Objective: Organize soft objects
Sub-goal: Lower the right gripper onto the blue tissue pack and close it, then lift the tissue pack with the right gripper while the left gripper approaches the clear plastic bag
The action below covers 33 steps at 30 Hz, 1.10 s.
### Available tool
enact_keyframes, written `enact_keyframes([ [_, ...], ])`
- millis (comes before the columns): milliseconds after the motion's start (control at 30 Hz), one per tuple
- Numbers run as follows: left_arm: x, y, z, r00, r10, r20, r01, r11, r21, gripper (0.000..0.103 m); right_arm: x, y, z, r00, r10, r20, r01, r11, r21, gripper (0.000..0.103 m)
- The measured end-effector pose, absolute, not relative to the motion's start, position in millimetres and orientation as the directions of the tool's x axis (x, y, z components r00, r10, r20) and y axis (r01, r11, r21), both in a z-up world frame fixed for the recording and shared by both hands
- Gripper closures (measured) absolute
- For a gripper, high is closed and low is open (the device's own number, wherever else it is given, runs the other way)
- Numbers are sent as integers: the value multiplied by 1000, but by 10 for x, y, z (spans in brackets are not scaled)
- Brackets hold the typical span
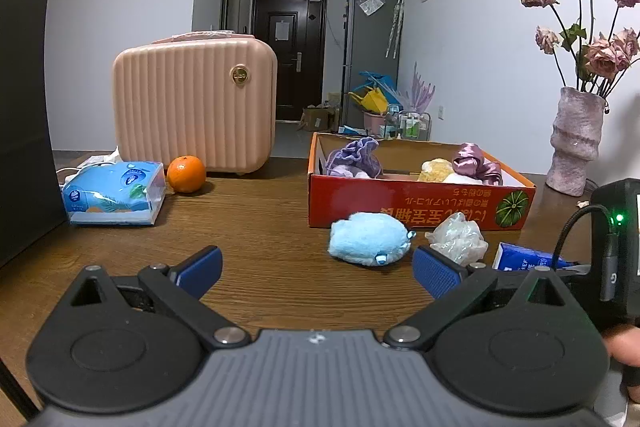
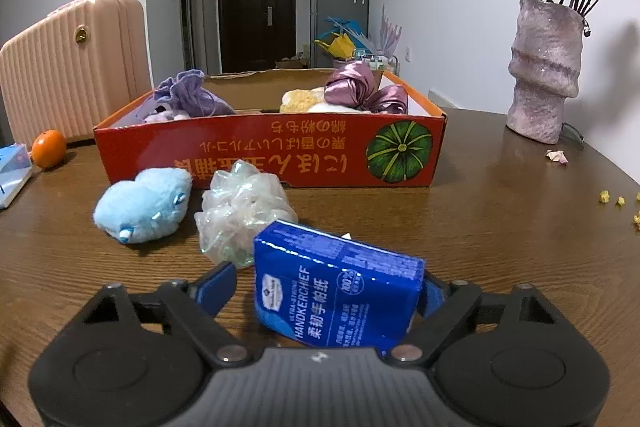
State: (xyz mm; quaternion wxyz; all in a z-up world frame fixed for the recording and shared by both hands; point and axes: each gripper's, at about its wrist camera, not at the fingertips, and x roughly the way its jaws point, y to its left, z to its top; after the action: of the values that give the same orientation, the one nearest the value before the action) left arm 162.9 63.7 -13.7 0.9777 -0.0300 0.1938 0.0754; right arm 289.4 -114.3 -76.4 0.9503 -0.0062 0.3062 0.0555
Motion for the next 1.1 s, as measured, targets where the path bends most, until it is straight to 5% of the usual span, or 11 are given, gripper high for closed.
enact_keyframes([
  [67, 1629, 639, -134, 914, 135, -383, -159, 987, -31, 0, 2899, -1149, -768, 803, 103, -587, -109, 994, 25, 29],
  [167, 1630, 647, -134, 914, 134, -383, -158, 987, -31, 0, 2897, -1165, -772, 800, 115, -589, -114, 993, 39, 31],
  [1100, 1688, 587, -204, 907, 162, -389, -174, 985, 6, 0, 2550, -1458, -526, 883, 227, -411, -210, 974, 86, 33],
])
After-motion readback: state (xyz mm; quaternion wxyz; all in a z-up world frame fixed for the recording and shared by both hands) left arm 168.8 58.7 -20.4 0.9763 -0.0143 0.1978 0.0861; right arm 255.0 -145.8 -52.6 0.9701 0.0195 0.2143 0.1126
